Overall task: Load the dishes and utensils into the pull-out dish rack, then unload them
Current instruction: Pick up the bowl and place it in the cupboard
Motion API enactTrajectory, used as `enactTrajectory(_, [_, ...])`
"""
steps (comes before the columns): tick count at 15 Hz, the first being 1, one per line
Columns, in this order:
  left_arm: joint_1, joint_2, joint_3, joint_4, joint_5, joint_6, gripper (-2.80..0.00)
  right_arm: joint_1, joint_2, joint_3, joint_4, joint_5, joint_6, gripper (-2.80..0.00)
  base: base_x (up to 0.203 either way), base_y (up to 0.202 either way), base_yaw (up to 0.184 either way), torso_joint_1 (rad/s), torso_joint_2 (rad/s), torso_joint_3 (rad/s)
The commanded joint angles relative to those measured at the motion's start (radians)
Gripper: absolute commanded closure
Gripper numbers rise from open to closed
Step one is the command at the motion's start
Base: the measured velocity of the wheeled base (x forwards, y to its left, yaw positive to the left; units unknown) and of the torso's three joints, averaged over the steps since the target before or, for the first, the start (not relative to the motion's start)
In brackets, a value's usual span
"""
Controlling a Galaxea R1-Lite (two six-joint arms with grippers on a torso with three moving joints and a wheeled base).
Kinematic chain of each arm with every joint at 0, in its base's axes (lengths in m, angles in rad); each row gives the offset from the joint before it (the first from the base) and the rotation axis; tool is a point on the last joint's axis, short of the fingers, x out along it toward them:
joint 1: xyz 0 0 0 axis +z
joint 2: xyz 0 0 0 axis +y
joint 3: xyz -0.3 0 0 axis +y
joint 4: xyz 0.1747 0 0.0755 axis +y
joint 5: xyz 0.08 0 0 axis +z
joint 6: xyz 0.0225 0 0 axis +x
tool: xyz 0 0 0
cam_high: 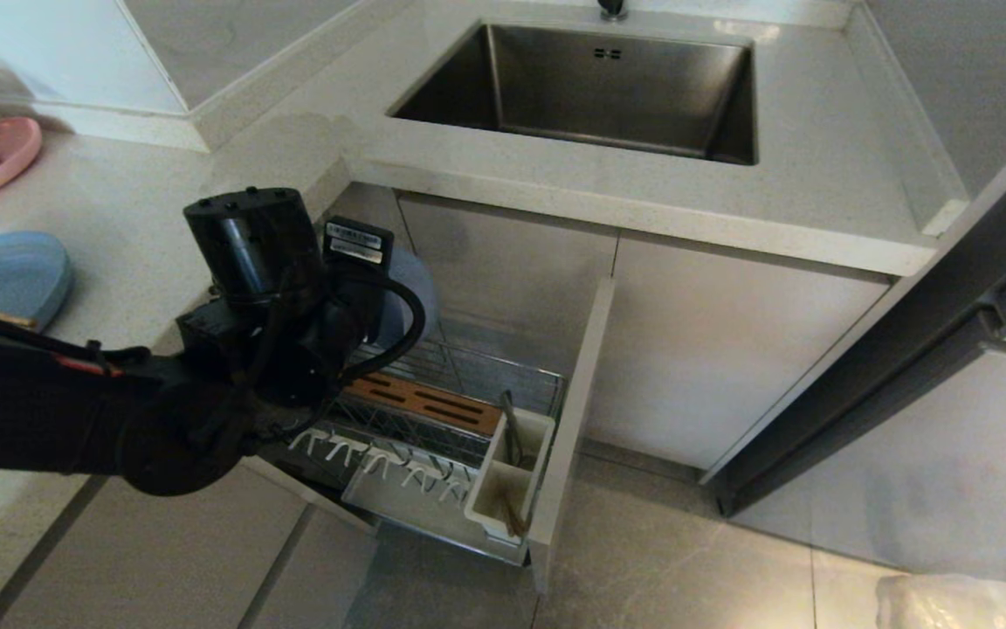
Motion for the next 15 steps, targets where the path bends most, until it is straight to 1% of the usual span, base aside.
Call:
enactTrajectory(1, [0.013,0.063,0.0,-0.012,-0.006,-0.01,0.0,0.0,0.001,0.0,0.0,0.0,0.0,0.0,0.0,0.0,0.0,0.0,0.0,0.0])
enactTrajectory(4, [0.035,0.137,-0.001,-0.082,-0.034,-0.005,0.0,0.0,0.002,0.0,0.0,0.0,0.0,0.0,0.0,0.0,0.0,0.0,0.0,0.0])
enactTrajectory(6, [0.044,0.183,-0.004,-0.16,-0.061,-0.002,0.0,0.0,0.001,0.0,0.0,0.0,0.0,0.0,0.0,0.0,0.0,0.0,0.0,0.0])
enactTrajectory(10, [0.052,0.288,-0.005,-0.302,-0.076,0.054,0.0,0.0,0.002,0.0,0.0,0.0,0.0,0.0,0.0,0.0,0.0,0.0,0.0,0.0])
enactTrajectory(11, [0.06,0.308,-0.006,-0.324,-0.077,0.058,0.0,0.0,0.001,0.0,0.0,0.0,0.0,0.0,0.0,0.0,0.0,0.0,0.0,0.0])
enactTrajectory(15, [0.078,0.358,-0.018,-0.339,-0.078,0.056,0.0,0.0,0.002,0.0,0.0,0.0,0.0,0.0,0.0,0.0,0.0,0.0,0.0,0.0])
